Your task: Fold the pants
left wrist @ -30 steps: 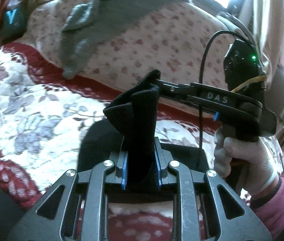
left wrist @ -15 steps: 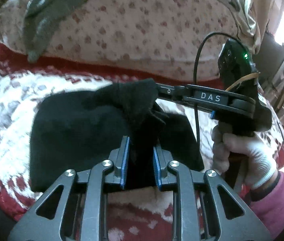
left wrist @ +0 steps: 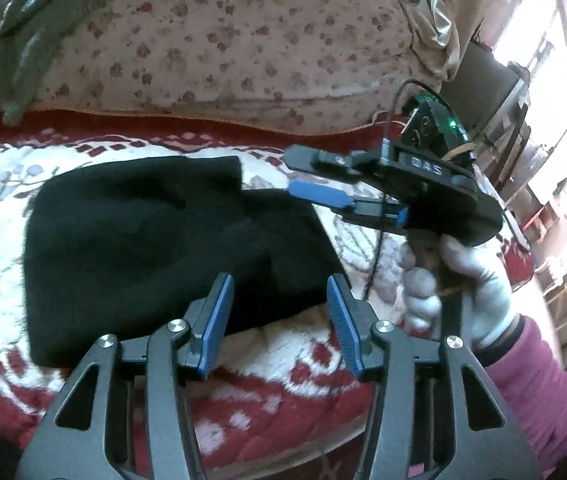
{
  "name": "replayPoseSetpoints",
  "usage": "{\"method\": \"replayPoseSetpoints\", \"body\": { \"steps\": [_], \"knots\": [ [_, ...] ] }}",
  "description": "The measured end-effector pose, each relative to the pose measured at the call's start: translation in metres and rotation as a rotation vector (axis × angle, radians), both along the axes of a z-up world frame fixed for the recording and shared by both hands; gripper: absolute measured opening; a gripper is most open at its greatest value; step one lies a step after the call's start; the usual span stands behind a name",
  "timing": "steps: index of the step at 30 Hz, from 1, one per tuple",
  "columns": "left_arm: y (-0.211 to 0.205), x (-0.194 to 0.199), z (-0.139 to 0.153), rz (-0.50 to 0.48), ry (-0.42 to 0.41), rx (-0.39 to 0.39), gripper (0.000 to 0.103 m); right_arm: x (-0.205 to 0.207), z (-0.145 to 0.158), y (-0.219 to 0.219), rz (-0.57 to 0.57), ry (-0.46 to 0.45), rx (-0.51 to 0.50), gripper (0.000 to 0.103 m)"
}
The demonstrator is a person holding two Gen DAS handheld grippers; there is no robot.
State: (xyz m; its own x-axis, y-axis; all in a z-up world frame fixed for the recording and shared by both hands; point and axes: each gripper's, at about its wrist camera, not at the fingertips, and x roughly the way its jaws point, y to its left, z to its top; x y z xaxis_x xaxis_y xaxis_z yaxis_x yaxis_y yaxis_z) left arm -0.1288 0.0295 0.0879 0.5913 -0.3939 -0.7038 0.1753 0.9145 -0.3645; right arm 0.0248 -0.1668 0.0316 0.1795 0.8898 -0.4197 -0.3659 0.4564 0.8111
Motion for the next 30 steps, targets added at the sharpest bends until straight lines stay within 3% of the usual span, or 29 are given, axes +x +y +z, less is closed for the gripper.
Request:
{"method": "replayPoseSetpoints", "body": {
  "steps": [7, 9, 16, 23, 24, 26, 30],
  "knots": [
    [0.045, -0.009, -0.011, 0.098, 0.045, -0.014, 0.047, -0.015, -0.011, 0.026, 0.075, 0.039, -0.024, 0.055],
    [0.054, -0.01, -0.012, 0.114, 0.051, -0.033, 0.052, -0.014, -0.013, 0.032, 0.072, 0.035, -0.038, 0.055],
    [0.062, -0.018, -0.022, 0.091, 0.072, -0.091, 0.056, -0.004, -0.022, 0.056, 0.142, 0.063, -0.019, 0.056],
    [0.06, -0.027, -0.028, 0.088, 0.073, -0.07, 0.056, -0.001, -0.025, 0.071, 0.137, 0.042, -0.012, 0.061],
    [0.061, -0.026, -0.029, 0.098, 0.071, -0.067, 0.056, -0.003, -0.025, 0.073, 0.137, 0.024, -0.016, 0.059],
    [0.063, -0.025, -0.03, 0.12, 0.071, -0.069, 0.056, -0.007, -0.024, 0.078, 0.14, -0.011, -0.048, 0.038],
    [0.079, -0.024, -0.02, 0.169, 0.028, -0.071, 0.056, -0.01, -0.026, 0.082, 0.156, -0.055, -0.077, 0.022]
  ]
}}
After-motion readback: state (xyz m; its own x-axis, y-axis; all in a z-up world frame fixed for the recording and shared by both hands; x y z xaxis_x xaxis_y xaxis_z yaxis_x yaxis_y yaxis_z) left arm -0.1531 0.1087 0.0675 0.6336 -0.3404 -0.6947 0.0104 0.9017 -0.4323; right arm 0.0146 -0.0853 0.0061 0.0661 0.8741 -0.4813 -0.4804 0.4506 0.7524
